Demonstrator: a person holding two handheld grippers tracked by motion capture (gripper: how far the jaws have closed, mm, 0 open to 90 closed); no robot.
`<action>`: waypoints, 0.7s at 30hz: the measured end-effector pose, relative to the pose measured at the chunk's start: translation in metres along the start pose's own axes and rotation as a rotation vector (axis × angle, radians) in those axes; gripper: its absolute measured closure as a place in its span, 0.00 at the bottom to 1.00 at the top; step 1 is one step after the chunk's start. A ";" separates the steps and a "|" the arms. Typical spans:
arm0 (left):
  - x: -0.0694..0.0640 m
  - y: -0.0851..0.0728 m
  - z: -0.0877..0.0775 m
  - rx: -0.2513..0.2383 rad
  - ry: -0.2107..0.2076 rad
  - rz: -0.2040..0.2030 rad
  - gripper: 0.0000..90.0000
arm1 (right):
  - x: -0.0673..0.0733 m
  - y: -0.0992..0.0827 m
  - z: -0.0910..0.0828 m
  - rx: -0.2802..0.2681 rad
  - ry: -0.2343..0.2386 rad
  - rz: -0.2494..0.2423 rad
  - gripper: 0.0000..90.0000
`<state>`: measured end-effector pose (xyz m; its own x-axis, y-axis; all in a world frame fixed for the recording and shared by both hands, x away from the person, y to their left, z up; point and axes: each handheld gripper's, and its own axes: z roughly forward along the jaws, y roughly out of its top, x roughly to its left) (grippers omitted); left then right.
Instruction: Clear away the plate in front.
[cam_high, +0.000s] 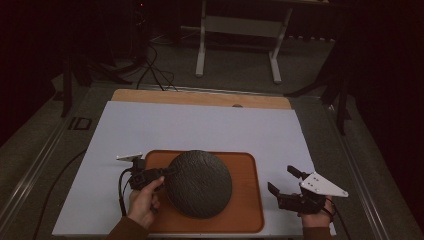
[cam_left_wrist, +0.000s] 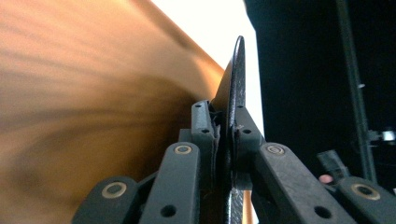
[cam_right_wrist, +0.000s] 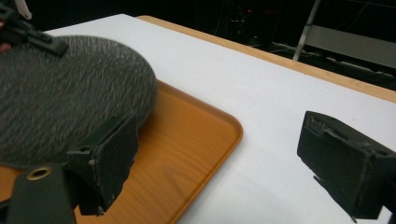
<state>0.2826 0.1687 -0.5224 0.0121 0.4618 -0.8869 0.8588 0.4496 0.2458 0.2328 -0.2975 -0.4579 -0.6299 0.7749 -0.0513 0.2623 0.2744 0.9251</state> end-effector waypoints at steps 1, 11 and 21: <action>0.002 -0.001 0.001 0.007 0.010 -0.001 0.94 | 0.000 0.000 0.000 0.000 0.000 0.000 0.14; 0.011 -0.003 0.007 0.063 0.031 0.005 0.95 | 0.001 0.000 0.000 0.003 0.001 0.000 0.14; 0.009 0.000 0.009 0.124 0.146 0.123 0.88 | 0.001 0.000 0.000 0.002 0.003 -0.003 0.14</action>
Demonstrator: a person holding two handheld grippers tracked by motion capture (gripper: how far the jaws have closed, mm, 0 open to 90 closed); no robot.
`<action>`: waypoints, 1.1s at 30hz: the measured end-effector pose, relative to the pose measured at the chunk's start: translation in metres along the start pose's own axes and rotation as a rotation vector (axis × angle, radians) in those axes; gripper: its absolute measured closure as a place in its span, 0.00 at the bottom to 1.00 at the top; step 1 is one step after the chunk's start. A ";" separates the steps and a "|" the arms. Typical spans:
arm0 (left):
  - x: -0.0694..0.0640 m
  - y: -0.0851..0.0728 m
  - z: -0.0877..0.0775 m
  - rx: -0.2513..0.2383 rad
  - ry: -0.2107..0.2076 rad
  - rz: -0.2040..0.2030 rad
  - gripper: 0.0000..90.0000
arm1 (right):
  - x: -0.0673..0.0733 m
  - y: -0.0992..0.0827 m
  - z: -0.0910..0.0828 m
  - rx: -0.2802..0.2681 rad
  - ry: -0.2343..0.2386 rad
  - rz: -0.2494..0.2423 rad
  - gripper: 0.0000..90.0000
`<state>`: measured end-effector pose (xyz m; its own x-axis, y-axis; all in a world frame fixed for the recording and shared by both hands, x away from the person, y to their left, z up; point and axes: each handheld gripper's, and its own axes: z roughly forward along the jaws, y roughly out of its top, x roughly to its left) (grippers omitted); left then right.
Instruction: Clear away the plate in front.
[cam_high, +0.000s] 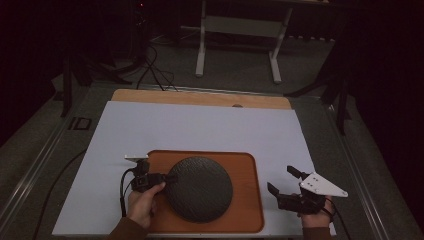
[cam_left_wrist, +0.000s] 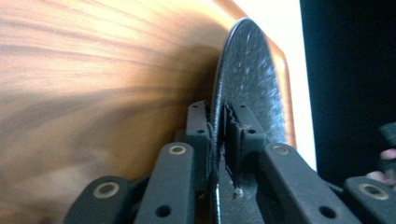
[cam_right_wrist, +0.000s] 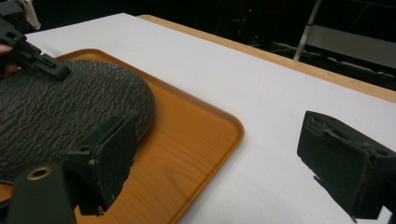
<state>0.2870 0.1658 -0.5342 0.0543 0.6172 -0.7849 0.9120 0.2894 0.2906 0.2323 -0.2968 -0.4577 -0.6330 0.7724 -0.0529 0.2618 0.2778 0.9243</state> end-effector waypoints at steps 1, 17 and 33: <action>-0.001 0.001 0.001 0.017 0.023 0.021 0.87 | 0.000 0.000 0.000 0.000 0.001 -0.001 0.14; -0.040 0.003 -0.002 0.036 0.384 0.438 0.55 | 0.001 0.000 0.002 0.023 0.011 -0.007 0.14; -0.052 0.015 -0.051 -0.137 0.423 0.762 0.46 | 0.002 0.000 0.003 0.026 0.013 -0.010 0.14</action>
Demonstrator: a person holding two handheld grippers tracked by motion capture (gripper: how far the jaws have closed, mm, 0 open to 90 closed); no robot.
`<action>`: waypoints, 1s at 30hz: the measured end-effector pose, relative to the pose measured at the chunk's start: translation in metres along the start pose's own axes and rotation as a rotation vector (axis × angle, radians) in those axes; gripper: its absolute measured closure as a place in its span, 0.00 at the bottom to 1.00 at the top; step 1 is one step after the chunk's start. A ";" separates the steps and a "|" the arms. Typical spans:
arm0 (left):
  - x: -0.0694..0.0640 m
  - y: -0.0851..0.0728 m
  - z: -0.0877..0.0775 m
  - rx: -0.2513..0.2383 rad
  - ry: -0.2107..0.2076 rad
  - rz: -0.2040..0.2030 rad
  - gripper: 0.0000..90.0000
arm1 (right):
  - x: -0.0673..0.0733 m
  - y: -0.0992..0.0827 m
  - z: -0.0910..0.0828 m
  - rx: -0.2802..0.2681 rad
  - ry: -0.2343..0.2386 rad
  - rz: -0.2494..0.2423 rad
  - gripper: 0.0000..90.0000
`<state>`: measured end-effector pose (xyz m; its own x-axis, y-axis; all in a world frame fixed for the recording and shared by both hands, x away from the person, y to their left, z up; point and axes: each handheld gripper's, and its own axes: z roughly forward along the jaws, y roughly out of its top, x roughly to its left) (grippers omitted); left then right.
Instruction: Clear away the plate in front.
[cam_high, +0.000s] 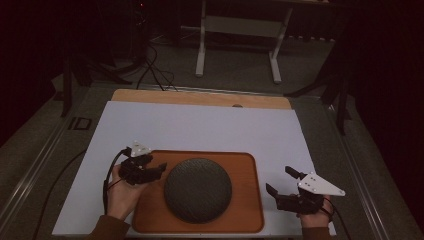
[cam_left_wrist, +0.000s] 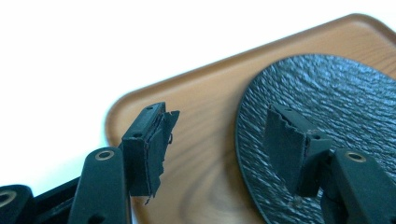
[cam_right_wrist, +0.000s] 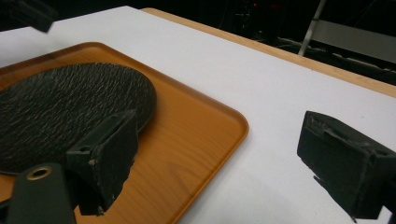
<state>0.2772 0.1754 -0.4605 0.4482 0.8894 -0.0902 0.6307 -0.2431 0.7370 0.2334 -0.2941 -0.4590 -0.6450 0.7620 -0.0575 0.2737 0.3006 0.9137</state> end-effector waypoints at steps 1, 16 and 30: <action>0.000 0.000 0.000 0.000 0.000 0.000 0.46 | 0.000 0.000 0.000 0.000 0.000 0.000 0.14; 0.049 -0.017 -0.045 -0.208 0.092 0.073 0.41 | -0.001 0.000 0.000 -0.001 -0.001 0.005 0.14; 0.074 -0.043 -0.070 -0.296 0.172 0.030 0.25 | -0.003 -0.001 -0.002 -0.003 -0.014 0.014 0.13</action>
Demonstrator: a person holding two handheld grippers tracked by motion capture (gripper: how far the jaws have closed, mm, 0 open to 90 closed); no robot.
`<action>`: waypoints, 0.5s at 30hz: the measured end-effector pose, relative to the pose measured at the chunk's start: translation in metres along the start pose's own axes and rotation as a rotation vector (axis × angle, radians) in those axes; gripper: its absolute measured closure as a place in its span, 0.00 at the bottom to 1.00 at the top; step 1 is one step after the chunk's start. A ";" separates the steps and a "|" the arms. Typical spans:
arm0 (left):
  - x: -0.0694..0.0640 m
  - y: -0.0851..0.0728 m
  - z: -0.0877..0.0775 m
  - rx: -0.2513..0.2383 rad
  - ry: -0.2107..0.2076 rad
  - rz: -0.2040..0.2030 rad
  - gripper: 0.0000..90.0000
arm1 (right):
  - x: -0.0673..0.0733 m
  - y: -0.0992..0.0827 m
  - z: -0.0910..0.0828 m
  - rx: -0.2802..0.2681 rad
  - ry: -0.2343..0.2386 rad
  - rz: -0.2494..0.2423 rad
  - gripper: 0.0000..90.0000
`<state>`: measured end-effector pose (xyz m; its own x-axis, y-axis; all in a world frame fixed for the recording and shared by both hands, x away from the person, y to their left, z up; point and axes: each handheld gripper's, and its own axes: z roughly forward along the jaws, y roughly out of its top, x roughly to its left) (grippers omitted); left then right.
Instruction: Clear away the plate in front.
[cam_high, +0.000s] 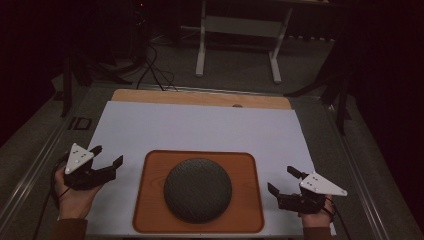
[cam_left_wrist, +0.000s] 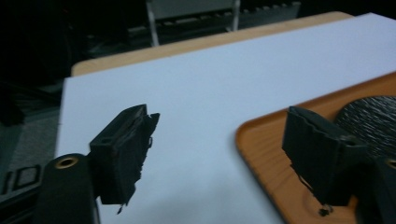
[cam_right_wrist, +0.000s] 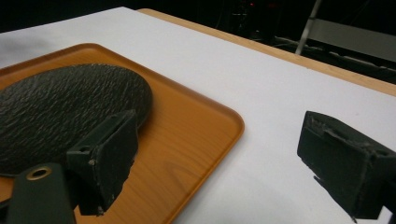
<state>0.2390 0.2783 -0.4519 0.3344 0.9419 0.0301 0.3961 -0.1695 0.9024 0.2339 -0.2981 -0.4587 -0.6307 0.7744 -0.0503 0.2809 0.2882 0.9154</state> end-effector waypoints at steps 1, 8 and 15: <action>0.002 -0.001 -0.003 -0.008 0.007 -0.005 0.25 | 0.000 0.000 0.000 0.000 0.000 0.000 0.13; 0.011 -0.013 -0.019 -0.009 0.035 -0.041 0.21 | -0.003 -0.001 0.000 0.014 -0.017 0.011 0.12; 0.016 -0.020 -0.033 -0.030 0.057 -0.055 0.21 | -0.003 -0.001 0.003 0.035 -0.023 0.005 0.12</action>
<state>0.2088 0.3063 -0.4553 0.2632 0.9647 0.0034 0.3863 -0.1086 0.9160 0.2375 -0.2991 -0.4607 -0.6127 0.7884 -0.0550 0.3097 0.3035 0.9011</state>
